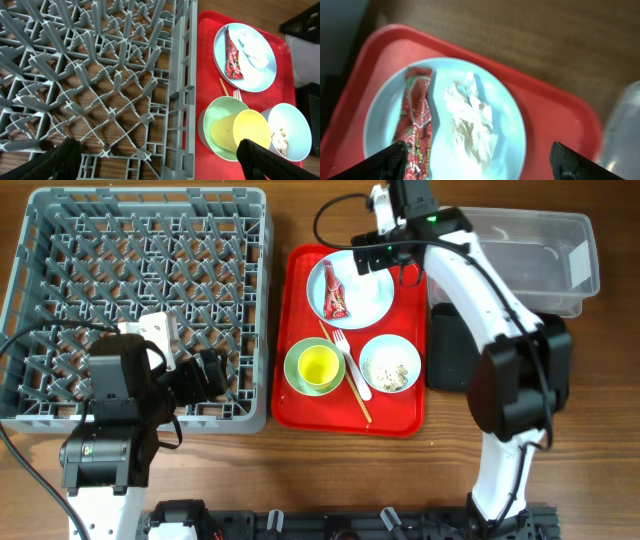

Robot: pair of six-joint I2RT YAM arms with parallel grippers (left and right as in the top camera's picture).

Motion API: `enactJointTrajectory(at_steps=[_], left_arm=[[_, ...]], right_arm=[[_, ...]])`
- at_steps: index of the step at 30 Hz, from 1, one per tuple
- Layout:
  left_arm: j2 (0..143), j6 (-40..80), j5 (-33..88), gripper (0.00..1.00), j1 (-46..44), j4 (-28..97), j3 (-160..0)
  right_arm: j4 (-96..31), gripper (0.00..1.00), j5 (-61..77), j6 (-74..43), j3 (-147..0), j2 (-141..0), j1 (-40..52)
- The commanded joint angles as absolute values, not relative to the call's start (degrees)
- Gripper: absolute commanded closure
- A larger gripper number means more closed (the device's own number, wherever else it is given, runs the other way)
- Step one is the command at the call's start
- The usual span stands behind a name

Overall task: Sort waste into correct bins and load items into the dishwasher rack
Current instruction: 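Grasp the white tissue on the plate with the right gripper, then drop the tissue into the clear plastic bin with the right gripper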

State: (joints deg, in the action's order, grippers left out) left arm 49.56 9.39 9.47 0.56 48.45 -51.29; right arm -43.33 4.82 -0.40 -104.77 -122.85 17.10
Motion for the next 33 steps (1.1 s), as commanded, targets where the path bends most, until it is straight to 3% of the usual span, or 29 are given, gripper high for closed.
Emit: enactJointTrajectory(at_steps=[1, 4, 8, 10, 13, 15, 17, 26, 28, 33], left_arm=[[49.5, 9.9, 9.4, 0.00, 1.0, 48.3, -52.3], [49.5, 9.9, 9.4, 0.00, 1.0, 48.3, -52.3], [49.5, 9.9, 9.4, 0.00, 1.0, 48.4, -52.3], [49.5, 9.9, 9.4, 0.00, 1.0, 48.7, -52.3], [49.5, 9.9, 9.4, 0.00, 1.0, 48.7, -52.3], [49.5, 9.9, 9.4, 0.00, 1.0, 48.7, -52.3], [49.5, 9.9, 9.3, 0.00, 1.0, 48.7, -52.3], [49.5, 9.9, 9.4, 0.00, 1.0, 48.7, -52.3], [49.5, 9.9, 9.3, 0.00, 1.0, 48.7, -52.3], [49.5, 9.9, 9.4, 0.00, 1.0, 48.7, -52.3]], right_arm=[[-42.9, 0.12, 4.1, -4.8, -105.7, -126.4, 17.5], [-42.9, 0.21, 6.4, -6.0, -105.6, -129.2, 17.5], [-43.7, 0.27, 7.1, -7.5, -105.6, -131.9, 17.6], [-44.2, 0.35, 7.6, -7.7, -105.5, -132.4, 17.7], [-44.2, 0.58, 7.7, -7.7, -105.5, -132.4, 17.8], [-45.5, 0.81, 7.7, -8.1, -105.5, -132.4, 17.8], [-47.0, 0.93, 7.7, -8.1, -105.6, -132.0, 17.8], [-49.2, 0.95, 3.8, -9.8, -105.5, -113.6, 13.3], [-50.1, 0.89, -1.4, -12.5, -105.5, -110.1, 10.5], [-54.1, 0.88, -8.6, -17.0, -105.3, -109.1, 3.3]])
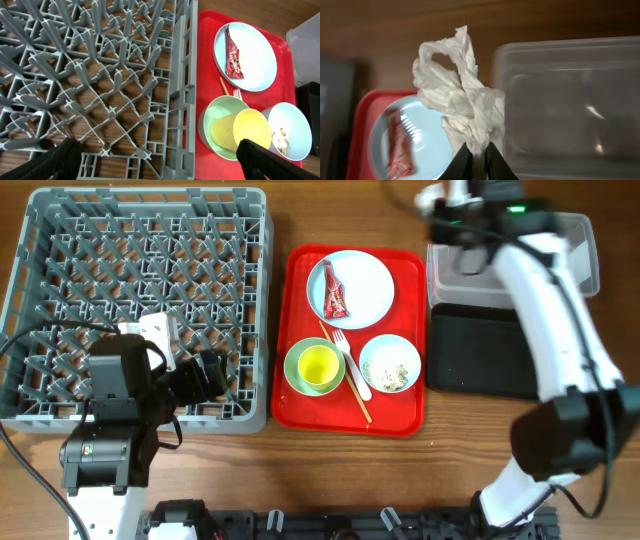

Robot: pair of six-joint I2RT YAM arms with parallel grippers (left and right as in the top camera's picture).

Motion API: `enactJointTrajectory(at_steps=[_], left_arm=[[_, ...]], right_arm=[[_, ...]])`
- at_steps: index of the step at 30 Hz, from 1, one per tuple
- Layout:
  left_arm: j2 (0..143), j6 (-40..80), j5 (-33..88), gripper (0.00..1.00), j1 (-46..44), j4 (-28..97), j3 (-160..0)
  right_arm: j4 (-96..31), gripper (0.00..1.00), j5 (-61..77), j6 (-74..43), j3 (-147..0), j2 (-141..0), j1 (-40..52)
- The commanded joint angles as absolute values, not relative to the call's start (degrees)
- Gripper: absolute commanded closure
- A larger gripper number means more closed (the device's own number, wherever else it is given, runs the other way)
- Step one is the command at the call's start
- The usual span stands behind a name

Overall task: Sort waste into correct bins and load items into the dishwasher rack
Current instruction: 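Drop the tissue into the clear plastic bin with the right gripper, then grasp the red wrapper on the white plate with the right gripper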

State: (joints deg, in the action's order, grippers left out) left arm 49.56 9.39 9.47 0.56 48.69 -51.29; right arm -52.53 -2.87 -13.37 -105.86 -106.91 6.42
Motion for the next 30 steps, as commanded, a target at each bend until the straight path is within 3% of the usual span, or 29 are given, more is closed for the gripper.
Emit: enactJointTrajectory(at_steps=[1, 2, 3, 6, 7, 11, 13, 22, 27, 30], left_arm=[[49.5, 9.9, 9.4, 0.00, 1.0, 48.7, -52.3], [49.5, 9.9, 9.4, 0.00, 1.0, 48.7, -52.3], [49.5, 9.9, 9.4, 0.00, 1.0, 48.7, -52.3], [49.5, 9.9, 9.4, 0.00, 1.0, 48.7, -52.3], [49.5, 9.9, 9.4, 0.00, 1.0, 48.7, -52.3], [49.5, 9.9, 9.4, 0.00, 1.0, 48.7, -52.3], [49.5, 9.9, 9.4, 0.00, 1.0, 48.7, -52.3], [49.5, 9.9, 9.4, 0.00, 1.0, 48.7, -52.3], [49.5, 9.9, 9.4, 0.00, 1.0, 48.7, -52.3], [49.5, 9.9, 9.4, 0.00, 1.0, 48.7, -52.3]], right_arm=[[-54.1, 0.82, -8.6, -17.0, -105.3, -109.4, 2.4], [-53.9, 0.78, -8.6, -16.8, -105.3, -110.3, 1.3], [-53.4, 0.68, -8.6, -16.7, -105.3, -111.1, 0.6], [-51.4, 0.23, -4.3, -16.4, -105.3, -111.3, 0.1], [-50.5, 0.21, 0.0, -14.5, -105.4, -111.0, 0.1], [-50.9, 0.21, 22.8, -12.8, -105.4, -110.6, 1.5], [-53.1, 0.22, 26.5, -10.2, -105.3, -110.6, 4.1], [-47.7, 0.21, 8.7, -7.8, -98.6, -113.2, 20.2], [-43.5, 0.23, 2.5, -15.8, -97.8, -118.6, 25.6], [-40.6, 0.29, 2.3, -19.4, -97.8, -122.1, 27.2]])
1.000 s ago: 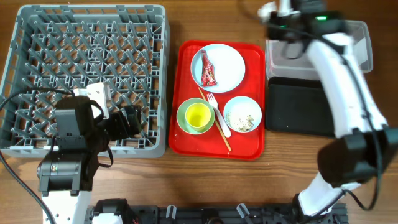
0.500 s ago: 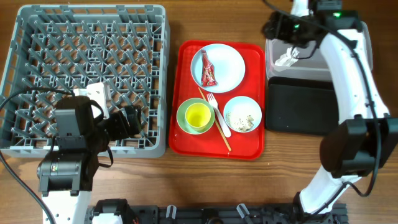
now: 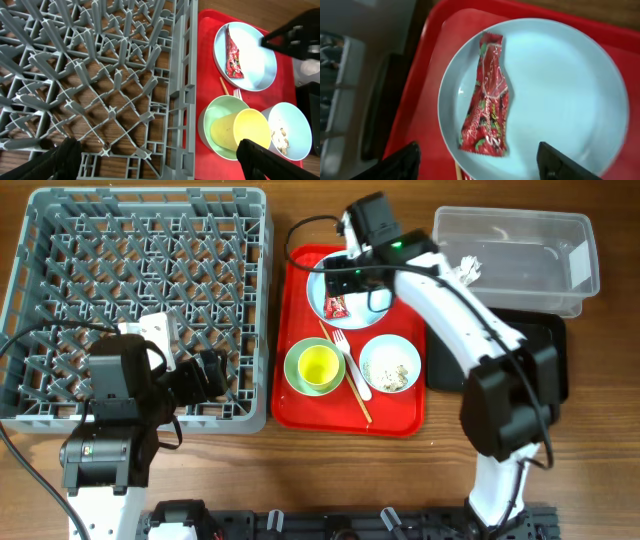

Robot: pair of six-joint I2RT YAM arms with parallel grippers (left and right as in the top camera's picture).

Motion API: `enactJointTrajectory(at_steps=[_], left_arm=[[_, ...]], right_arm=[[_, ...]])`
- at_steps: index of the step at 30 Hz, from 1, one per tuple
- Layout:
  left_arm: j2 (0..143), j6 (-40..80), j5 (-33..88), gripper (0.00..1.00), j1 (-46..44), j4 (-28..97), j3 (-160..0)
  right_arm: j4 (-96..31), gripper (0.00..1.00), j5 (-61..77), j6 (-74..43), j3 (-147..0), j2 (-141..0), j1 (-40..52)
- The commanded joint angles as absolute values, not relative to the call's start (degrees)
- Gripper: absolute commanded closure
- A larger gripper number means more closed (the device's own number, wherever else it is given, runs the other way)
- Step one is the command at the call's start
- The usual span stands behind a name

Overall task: Sort waste into correct bins and load items into the dishwasher rack
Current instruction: 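Grasp the red wrapper on the white plate with the right gripper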

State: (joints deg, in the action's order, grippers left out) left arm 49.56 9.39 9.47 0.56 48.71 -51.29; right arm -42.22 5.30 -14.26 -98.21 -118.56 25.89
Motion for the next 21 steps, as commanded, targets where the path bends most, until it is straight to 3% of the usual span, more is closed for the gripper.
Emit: enactJointTrajectory(at_steps=[1, 11, 16, 21], left_arm=[[49.5, 9.9, 9.4, 0.00, 1.0, 48.8, -52.3], [49.5, 9.9, 9.4, 0.00, 1.0, 49.1, -52.3], [49.5, 9.9, 9.4, 0.00, 1.0, 49.1, -52.3], [49.5, 9.9, 9.4, 0.00, 1.0, 49.1, -52.3]], right_arm=[[-39.8, 0.29, 2.3, -20.6, -97.8, -123.2, 27.5], [-38.1, 0.37, 1.0, -28.5, -97.8, -131.1, 27.6], [-38.6, 0.69, 1.3, -28.5, -97.8, -131.2, 27.6], [-39.7, 0.85, 0.9, -28.0, -98.5, -126.1, 25.6]])
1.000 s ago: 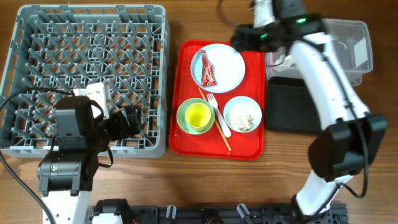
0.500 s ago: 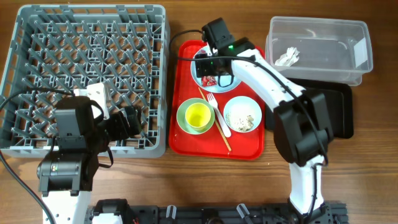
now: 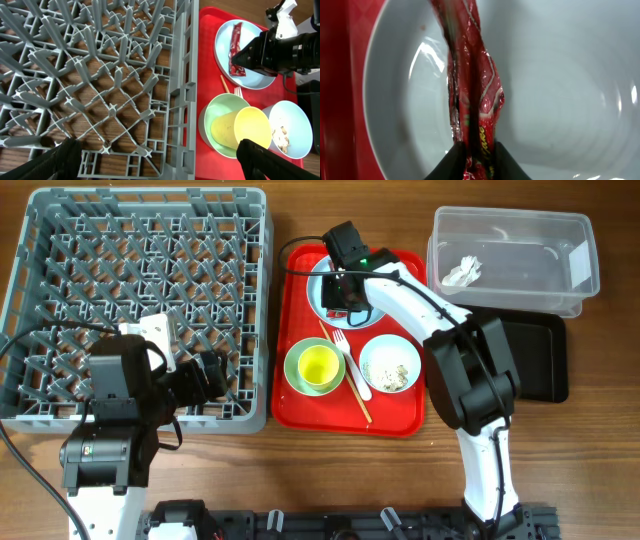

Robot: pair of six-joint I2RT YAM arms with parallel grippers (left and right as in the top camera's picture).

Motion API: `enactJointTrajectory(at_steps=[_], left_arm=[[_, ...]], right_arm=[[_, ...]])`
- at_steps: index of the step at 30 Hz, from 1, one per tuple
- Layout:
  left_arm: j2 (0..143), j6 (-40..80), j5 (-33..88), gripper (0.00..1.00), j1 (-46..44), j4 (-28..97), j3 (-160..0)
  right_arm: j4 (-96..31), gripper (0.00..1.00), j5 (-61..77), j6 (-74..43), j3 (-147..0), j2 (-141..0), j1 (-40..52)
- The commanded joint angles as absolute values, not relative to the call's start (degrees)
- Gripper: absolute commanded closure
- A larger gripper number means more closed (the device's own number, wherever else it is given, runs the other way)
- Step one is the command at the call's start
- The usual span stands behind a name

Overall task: Sort waste into correct bins and load items into the dishwasher rack
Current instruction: 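Grasp the red wrapper on the white plate with the right gripper, then drop the red wrapper into the clear plastic bin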

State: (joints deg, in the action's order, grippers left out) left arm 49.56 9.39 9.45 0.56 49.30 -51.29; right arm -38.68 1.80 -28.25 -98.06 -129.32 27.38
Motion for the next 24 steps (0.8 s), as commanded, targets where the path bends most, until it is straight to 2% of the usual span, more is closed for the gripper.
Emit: enactJointTrajectory(at_steps=[1, 4, 6, 10, 13, 14, 16, 17, 19, 22, 24], left_arm=[[49.5, 9.9, 9.4, 0.00, 1.0, 49.1, -52.3], [49.5, 9.9, 9.4, 0.00, 1.0, 49.1, -52.3], [49.5, 9.9, 9.4, 0.00, 1.0, 49.1, -52.3], [49.5, 9.9, 9.4, 0.00, 1.0, 49.1, -52.3], [49.5, 9.9, 9.4, 0.00, 1.0, 49.1, -52.3], [49.5, 9.9, 9.4, 0.00, 1.0, 49.1, -52.3], [49.5, 9.9, 9.4, 0.00, 1.0, 49.1, -52.3], [49.5, 9.9, 9.4, 0.00, 1.0, 49.1, -52.3], [49.5, 9.9, 9.4, 0.00, 1.0, 49.1, -52.3], [49.5, 9.9, 9.4, 0.00, 1.0, 49.1, -52.3], [49.5, 9.9, 9.4, 0.00, 1.0, 49.1, -52.3]], right_arm=[[-40.4, 0.89, 0.8, -27.3, -99.0, -124.2, 24.6], [-42.1, 0.96, -0.5, -25.3, -99.4, -116.5, 20.0], [-43.6, 0.96, -3.0, -25.4, -99.4, -112.1, 16.4], [-47.9, 0.94, -7.5, -25.5, -99.4, -107.1, 8.4], [-50.1, 0.86, -7.6, -25.8, -98.8, -107.4, 2.7], [-49.8, 0.71, -6.8, -25.7, -98.3, -107.6, 0.9], [-46.7, 0.20, -3.0, -25.5, -98.1, -107.7, -1.2], [-45.7, 0.09, -1.9, -25.4, -98.4, -107.4, -1.8], [-45.7, 0.03, 1.6, -23.2, -100.2, -106.3, -3.0], [-47.5, 0.01, 12.6, -18.0, -101.3, -102.4, -3.4], [-53.5, 0.01, 19.6, -12.6, -101.3, -99.0, -3.1]])
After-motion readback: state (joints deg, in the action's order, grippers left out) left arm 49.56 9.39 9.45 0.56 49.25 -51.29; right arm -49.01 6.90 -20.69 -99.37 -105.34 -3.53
